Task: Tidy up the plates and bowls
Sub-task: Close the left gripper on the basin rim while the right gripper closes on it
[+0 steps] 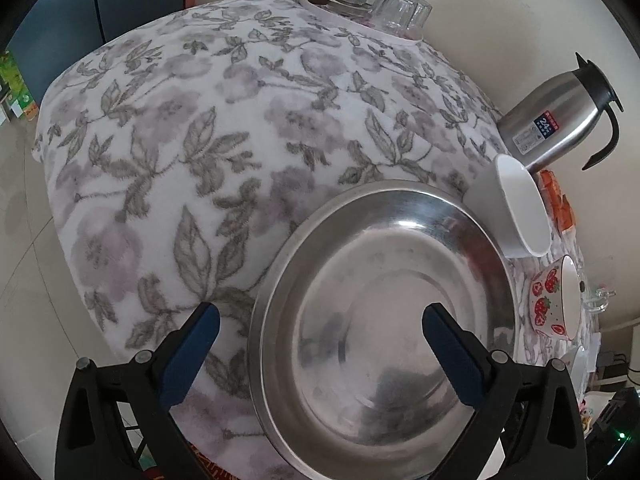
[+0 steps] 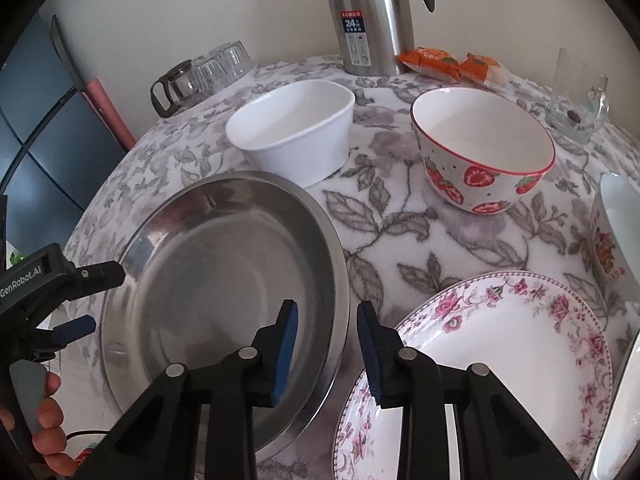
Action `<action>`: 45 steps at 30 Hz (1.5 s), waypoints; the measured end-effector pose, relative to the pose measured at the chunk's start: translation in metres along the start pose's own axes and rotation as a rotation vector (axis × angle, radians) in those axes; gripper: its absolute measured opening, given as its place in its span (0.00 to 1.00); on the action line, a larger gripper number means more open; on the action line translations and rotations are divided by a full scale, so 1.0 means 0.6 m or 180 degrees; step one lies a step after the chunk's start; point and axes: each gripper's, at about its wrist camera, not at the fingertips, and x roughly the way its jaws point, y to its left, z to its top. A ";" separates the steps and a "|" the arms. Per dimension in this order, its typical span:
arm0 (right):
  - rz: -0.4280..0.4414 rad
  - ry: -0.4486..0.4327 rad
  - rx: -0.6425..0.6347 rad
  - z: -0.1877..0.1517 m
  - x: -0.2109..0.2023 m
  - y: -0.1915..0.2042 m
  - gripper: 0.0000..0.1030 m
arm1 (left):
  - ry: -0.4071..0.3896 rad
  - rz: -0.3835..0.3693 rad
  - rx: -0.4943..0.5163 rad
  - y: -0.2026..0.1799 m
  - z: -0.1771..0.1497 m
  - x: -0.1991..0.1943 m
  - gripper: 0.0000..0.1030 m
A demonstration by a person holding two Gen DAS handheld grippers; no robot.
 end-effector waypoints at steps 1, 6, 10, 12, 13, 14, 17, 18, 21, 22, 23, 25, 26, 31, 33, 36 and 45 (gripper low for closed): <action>0.0010 0.0004 0.0002 -0.001 0.000 0.000 0.27 | 0.0009 0.0005 -0.0004 0.001 0.000 0.002 0.94; 0.0032 0.0022 0.0010 -0.002 0.002 0.002 0.25 | 0.0080 -0.0043 -0.0055 0.008 0.001 0.012 0.76; 0.0045 0.0030 0.0059 -0.003 0.000 -0.003 0.19 | 0.0085 -0.0071 -0.0103 0.013 0.000 0.015 0.64; 0.0091 0.0037 0.0109 -0.004 -0.001 -0.008 0.18 | 0.0077 -0.0038 -0.0104 0.015 0.000 0.015 0.60; 0.0101 0.0042 0.0120 -0.005 -0.002 -0.010 0.16 | 0.0066 -0.0022 -0.0123 0.017 0.000 0.014 0.57; 0.0100 0.0052 0.0131 -0.005 -0.002 -0.011 0.15 | 0.0051 -0.0027 -0.0148 0.020 0.000 0.013 0.55; 0.0084 0.0066 0.0143 -0.006 -0.001 -0.012 0.14 | 0.0050 0.0006 -0.0199 0.027 0.002 0.015 0.45; 0.0080 0.0067 0.0137 -0.006 -0.001 -0.011 0.14 | 0.0054 0.0024 -0.0211 0.031 0.001 0.015 0.41; 0.0069 0.0063 0.0116 -0.007 -0.001 -0.010 0.13 | 0.0062 0.0077 -0.0224 0.036 0.002 0.019 0.33; 0.0065 0.0063 0.0121 -0.007 -0.001 -0.011 0.12 | 0.0070 0.0097 -0.0223 0.037 0.002 0.021 0.31; 0.0081 0.0065 0.0140 -0.007 -0.001 -0.012 0.12 | 0.0067 0.0107 -0.0222 0.036 0.002 0.022 0.30; 0.0094 0.0066 0.0165 -0.007 -0.002 -0.014 0.11 | 0.0060 0.0103 -0.0223 0.039 0.001 0.020 0.29; 0.0102 0.0069 0.0171 -0.007 -0.003 -0.014 0.11 | 0.0053 0.0098 -0.0226 0.039 0.001 0.019 0.29; 0.0199 0.0024 0.0221 -0.004 -0.014 -0.015 0.11 | -0.0042 0.0060 -0.0242 0.043 0.002 0.009 0.29; 0.0271 -0.0013 0.0272 -0.002 -0.023 -0.017 0.11 | -0.0092 0.0015 -0.0262 0.044 0.004 0.003 0.29; 0.0326 -0.0048 0.0326 0.001 -0.033 -0.020 0.11 | -0.0153 -0.0045 -0.0254 0.042 0.006 -0.006 0.29; 0.0392 -0.0103 0.0379 0.003 -0.050 -0.026 0.12 | -0.0251 -0.0145 -0.0223 0.032 0.009 -0.017 0.29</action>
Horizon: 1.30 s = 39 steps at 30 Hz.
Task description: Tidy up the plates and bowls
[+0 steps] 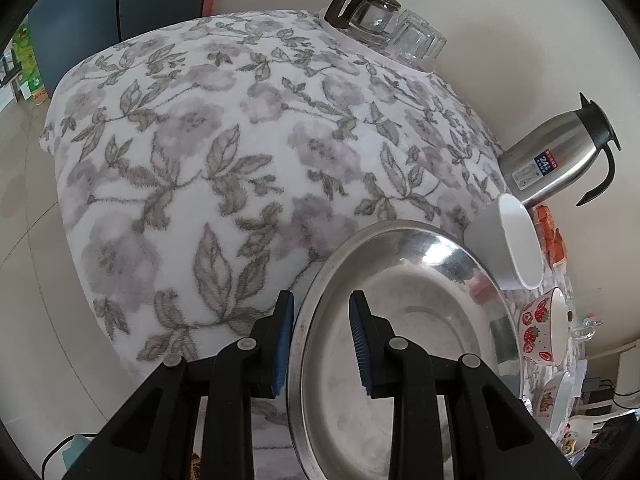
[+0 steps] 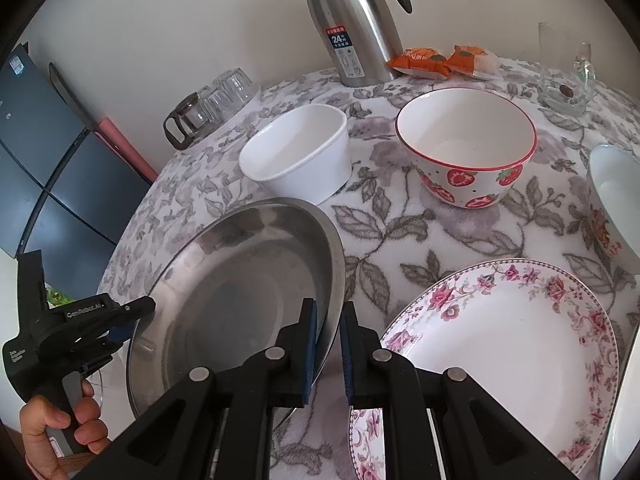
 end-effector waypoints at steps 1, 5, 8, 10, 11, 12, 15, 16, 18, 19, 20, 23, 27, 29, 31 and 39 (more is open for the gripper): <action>0.0003 -0.0005 0.0002 0.000 -0.002 0.000 0.12 | -0.0010 -0.0012 0.0002 -0.001 0.000 -0.001 0.29; 0.0023 -0.0046 0.0017 0.001 -0.011 -0.002 0.12 | -0.0078 -0.0100 0.0004 -0.005 0.001 -0.013 0.29; 0.0039 -0.0070 0.0019 0.001 -0.019 -0.002 0.12 | -0.0140 -0.0185 -0.0017 -0.005 0.003 -0.024 0.29; 0.0051 -0.0098 0.0018 0.002 -0.026 -0.002 0.12 | -0.0167 -0.0232 -0.0031 -0.006 0.003 -0.030 0.29; 0.0054 -0.0118 0.0013 0.003 -0.031 -0.002 0.12 | -0.0181 -0.0252 -0.0025 -0.008 0.003 -0.033 0.29; 0.0057 -0.0143 0.0009 0.004 -0.037 -0.002 0.12 | -0.0191 -0.0263 -0.0014 -0.009 0.002 -0.035 0.29; 0.0051 -0.0218 -0.0028 0.006 -0.052 0.002 0.12 | -0.0232 -0.0311 0.0009 -0.014 0.000 -0.044 0.29; 0.0046 -0.0236 -0.0042 0.006 -0.056 0.003 0.12 | -0.0245 -0.0322 0.0018 -0.015 0.000 -0.046 0.29; 0.0034 -0.0251 -0.0055 0.006 -0.062 0.003 0.13 | -0.0261 -0.0335 0.0035 -0.019 -0.002 -0.050 0.29; 0.0039 -0.0252 -0.0047 0.006 -0.064 0.002 0.13 | -0.0261 -0.0344 0.0035 -0.019 -0.003 -0.051 0.29; 0.0046 -0.0253 -0.0035 0.006 -0.066 0.001 0.13 | -0.0258 -0.0359 0.0036 -0.020 -0.004 -0.052 0.29; 0.0047 -0.0243 -0.0017 0.004 -0.068 -0.002 0.13 | -0.0252 -0.0363 0.0032 -0.020 -0.006 -0.053 0.29; 0.0020 -0.0153 -0.0004 -0.002 -0.061 -0.003 0.13 | -0.0251 -0.0307 0.0040 -0.020 -0.007 -0.053 0.29; -0.0039 -0.0109 -0.0051 -0.006 -0.055 0.000 0.13 | -0.0205 -0.0287 0.0015 -0.017 -0.008 -0.049 0.29; -0.0067 -0.0080 -0.0068 -0.010 -0.051 -0.001 0.13 | -0.0173 -0.0271 -0.0007 -0.014 -0.010 -0.047 0.29; -0.0135 -0.0011 -0.0153 -0.021 -0.047 0.009 0.13 | -0.0231 -0.0198 -0.0012 -0.009 -0.018 -0.062 0.29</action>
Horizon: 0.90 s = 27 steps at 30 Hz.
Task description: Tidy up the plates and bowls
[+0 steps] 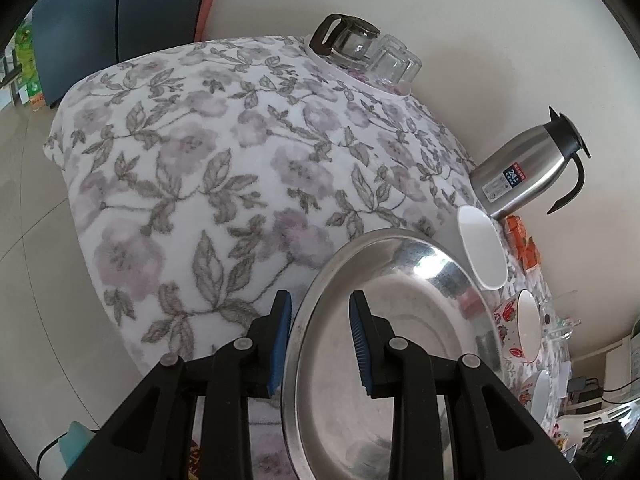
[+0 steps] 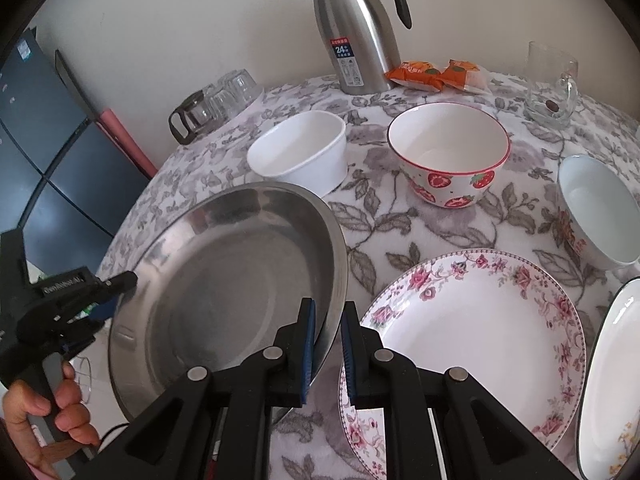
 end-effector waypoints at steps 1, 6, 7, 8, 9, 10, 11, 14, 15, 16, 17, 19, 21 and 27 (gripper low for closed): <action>0.0007 0.0007 0.0002 -0.001 0.000 -0.001 0.13 | -0.0010 -0.0015 -0.0014 0.001 0.000 -0.002 0.29; 0.0008 -0.0038 -0.0012 -0.002 -0.013 0.000 0.13 | -0.0065 -0.0071 -0.0032 -0.001 -0.002 -0.013 0.29; 0.0007 -0.0049 -0.0017 -0.002 -0.015 0.002 0.13 | -0.0088 -0.0079 -0.0027 -0.002 -0.003 -0.016 0.29; 0.0003 -0.0064 -0.0027 -0.003 -0.018 0.003 0.13 | -0.0112 -0.0086 -0.0026 -0.004 -0.003 -0.019 0.29; -0.0004 -0.0085 -0.0041 -0.003 -0.023 0.004 0.13 | -0.0129 -0.0093 -0.0023 -0.005 -0.003 -0.021 0.29; -0.0004 -0.0090 -0.0049 -0.004 -0.026 0.004 0.13 | -0.0149 -0.0100 -0.0018 -0.007 -0.004 -0.023 0.29; -0.0013 -0.0104 -0.0057 -0.005 -0.029 0.005 0.13 | -0.0164 -0.0108 -0.0011 -0.009 -0.005 -0.025 0.29; -0.0037 -0.0169 -0.0044 -0.006 -0.044 0.002 0.13 | -0.0187 -0.0157 0.0030 -0.019 -0.009 -0.030 0.29; -0.0039 -0.0200 -0.0024 -0.006 -0.051 -0.002 0.13 | -0.0191 -0.0174 0.0048 -0.023 -0.011 -0.031 0.29; -0.0037 -0.0220 -0.0009 -0.005 -0.056 -0.005 0.13 | -0.0196 -0.0190 0.0068 -0.027 -0.012 -0.033 0.29; -0.0039 -0.0250 0.0007 -0.005 -0.063 -0.010 0.13 | -0.0199 -0.0209 0.0093 -0.032 -0.015 -0.034 0.29; -0.0064 -0.0302 0.0022 -0.006 -0.075 -0.016 0.13 | -0.0197 -0.0244 0.0141 -0.043 -0.020 -0.037 0.29; -0.0109 -0.0362 0.0050 -0.008 -0.089 -0.025 0.13 | -0.0191 -0.0266 0.0210 -0.059 -0.028 -0.039 0.29; -0.0223 -0.0469 0.0214 -0.018 -0.123 -0.067 0.13 | -0.0152 -0.0358 0.0464 -0.110 -0.056 -0.044 0.29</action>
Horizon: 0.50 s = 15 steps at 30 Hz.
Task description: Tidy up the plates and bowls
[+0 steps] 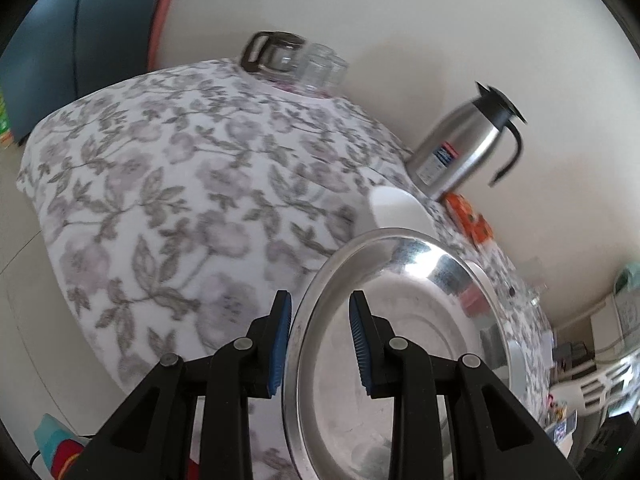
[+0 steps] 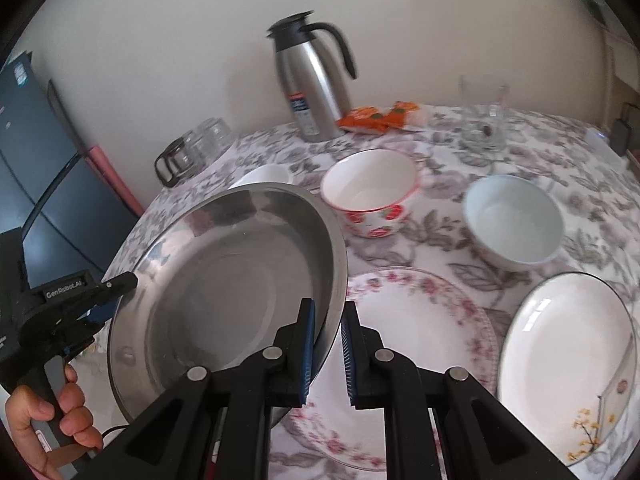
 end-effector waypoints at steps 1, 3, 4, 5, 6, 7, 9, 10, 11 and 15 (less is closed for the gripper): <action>-0.0020 -0.0016 0.0041 -0.001 -0.005 -0.010 0.13 | 0.0015 -0.0020 0.0042 -0.009 -0.004 0.000 0.29; -0.0052 -0.0039 0.0120 -0.001 -0.014 -0.029 0.13 | 0.0050 -0.0053 0.0140 -0.029 -0.014 0.002 0.29; -0.0071 -0.0049 0.0161 -0.001 -0.018 -0.038 0.13 | 0.0067 -0.0070 0.0182 -0.037 -0.018 0.004 0.29; -0.0092 -0.0062 0.0194 -0.001 -0.022 -0.045 0.13 | 0.0088 -0.0095 0.0224 -0.045 -0.022 0.005 0.29; -0.0122 -0.0078 0.0231 -0.001 -0.027 -0.055 0.13 | 0.0111 -0.0115 0.0269 -0.054 -0.026 0.007 0.29; -0.0140 -0.0088 0.0251 -0.001 -0.031 -0.061 0.13 | 0.0130 -0.0126 0.0305 -0.060 -0.030 0.009 0.29; -0.0177 -0.0120 0.0314 -0.001 -0.039 -0.075 0.14 | 0.0176 -0.0150 0.0368 -0.075 -0.039 0.012 0.29; -0.0196 -0.0129 0.0333 -0.002 -0.042 -0.081 0.14 | 0.0201 -0.0165 0.0400 -0.082 -0.043 0.015 0.29; -0.0225 -0.0137 0.0352 -0.002 -0.046 -0.087 0.14 | 0.0222 -0.0176 0.0423 -0.087 -0.045 0.017 0.29; -0.0352 -0.0115 0.0361 -0.007 -0.051 -0.108 0.14 | 0.0333 -0.0189 0.0543 -0.109 -0.061 0.029 0.29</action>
